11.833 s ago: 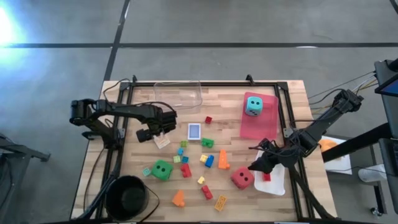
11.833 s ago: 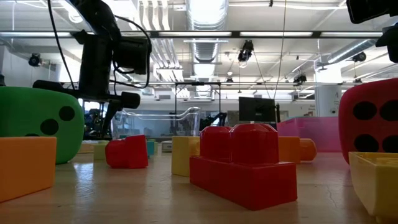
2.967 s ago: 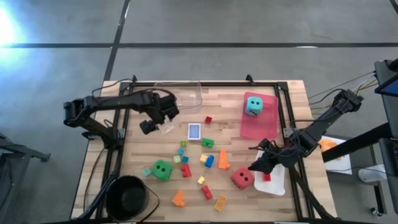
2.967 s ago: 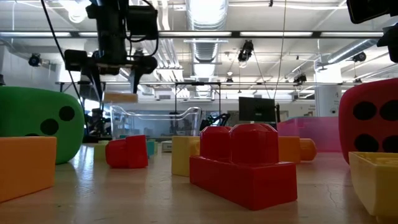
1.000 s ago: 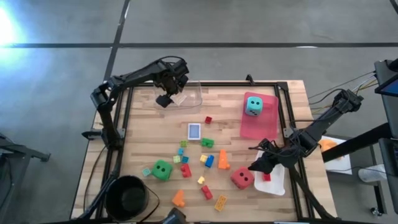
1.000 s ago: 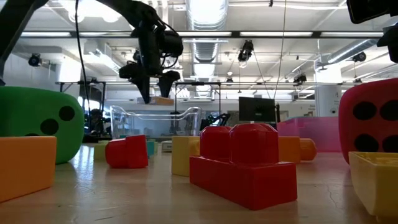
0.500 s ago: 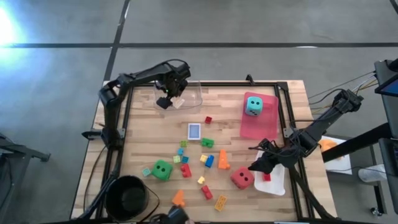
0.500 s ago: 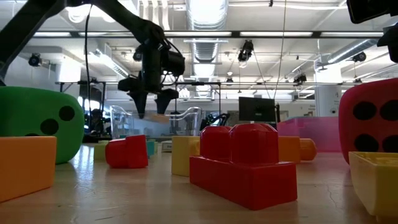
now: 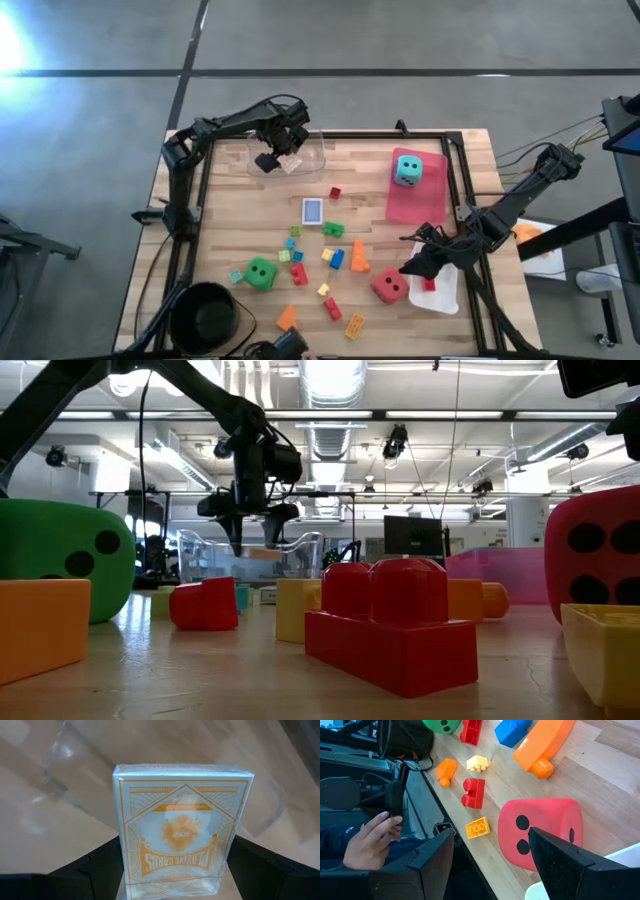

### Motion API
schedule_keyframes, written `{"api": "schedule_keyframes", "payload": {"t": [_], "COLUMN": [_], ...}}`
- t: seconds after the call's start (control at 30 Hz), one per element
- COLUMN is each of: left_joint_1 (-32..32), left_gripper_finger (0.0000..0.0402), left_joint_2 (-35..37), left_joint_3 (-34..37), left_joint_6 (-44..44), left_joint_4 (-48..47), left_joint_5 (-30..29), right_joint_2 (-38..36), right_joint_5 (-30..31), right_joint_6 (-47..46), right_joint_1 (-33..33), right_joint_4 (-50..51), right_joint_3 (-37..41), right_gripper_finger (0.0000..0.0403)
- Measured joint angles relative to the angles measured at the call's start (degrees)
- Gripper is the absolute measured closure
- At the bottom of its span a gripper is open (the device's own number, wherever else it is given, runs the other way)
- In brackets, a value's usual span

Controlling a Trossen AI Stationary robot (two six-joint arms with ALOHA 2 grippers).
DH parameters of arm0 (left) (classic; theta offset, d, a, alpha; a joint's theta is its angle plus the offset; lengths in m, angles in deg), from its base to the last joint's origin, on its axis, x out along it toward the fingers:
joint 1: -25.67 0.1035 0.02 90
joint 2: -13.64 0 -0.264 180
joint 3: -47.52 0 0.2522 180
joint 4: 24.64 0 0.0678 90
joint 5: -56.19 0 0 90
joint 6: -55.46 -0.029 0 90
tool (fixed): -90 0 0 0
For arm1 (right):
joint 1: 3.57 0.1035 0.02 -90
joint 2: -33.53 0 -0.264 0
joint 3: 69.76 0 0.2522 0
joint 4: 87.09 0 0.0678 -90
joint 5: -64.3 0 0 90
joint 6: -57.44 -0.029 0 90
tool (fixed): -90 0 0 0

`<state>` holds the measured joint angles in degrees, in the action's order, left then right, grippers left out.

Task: Pick & Place Toys
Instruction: Put the orange deck of cards box into the transparent bin

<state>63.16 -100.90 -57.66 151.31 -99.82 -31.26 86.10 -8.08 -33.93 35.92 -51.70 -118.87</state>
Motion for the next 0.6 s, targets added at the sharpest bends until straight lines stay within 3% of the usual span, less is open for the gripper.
{"api": "schedule_keyframes", "payload": {"t": [0.37, 0.6], "left_joint_1": [0.0, -0.02], "left_gripper_finger": [0.0097, 0.0097], "left_joint_2": [0.0, 0.0], "left_joint_3": [3.42, 7.62], "left_joint_6": [-18.76, -23.47], "left_joint_4": [0.34, 1.07], "left_joint_5": [0.69, 1.34], "right_joint_2": [0.02, 0.0], "right_joint_5": [0.01, -0.01], "right_joint_6": [-0.04, 0.06], "right_joint_1": [-0.01, -0.02], "right_joint_4": [0.0, 0.0], "right_joint_3": [0.0, 0.0], "right_gripper_finger": [0.0151, 0.0151]}}
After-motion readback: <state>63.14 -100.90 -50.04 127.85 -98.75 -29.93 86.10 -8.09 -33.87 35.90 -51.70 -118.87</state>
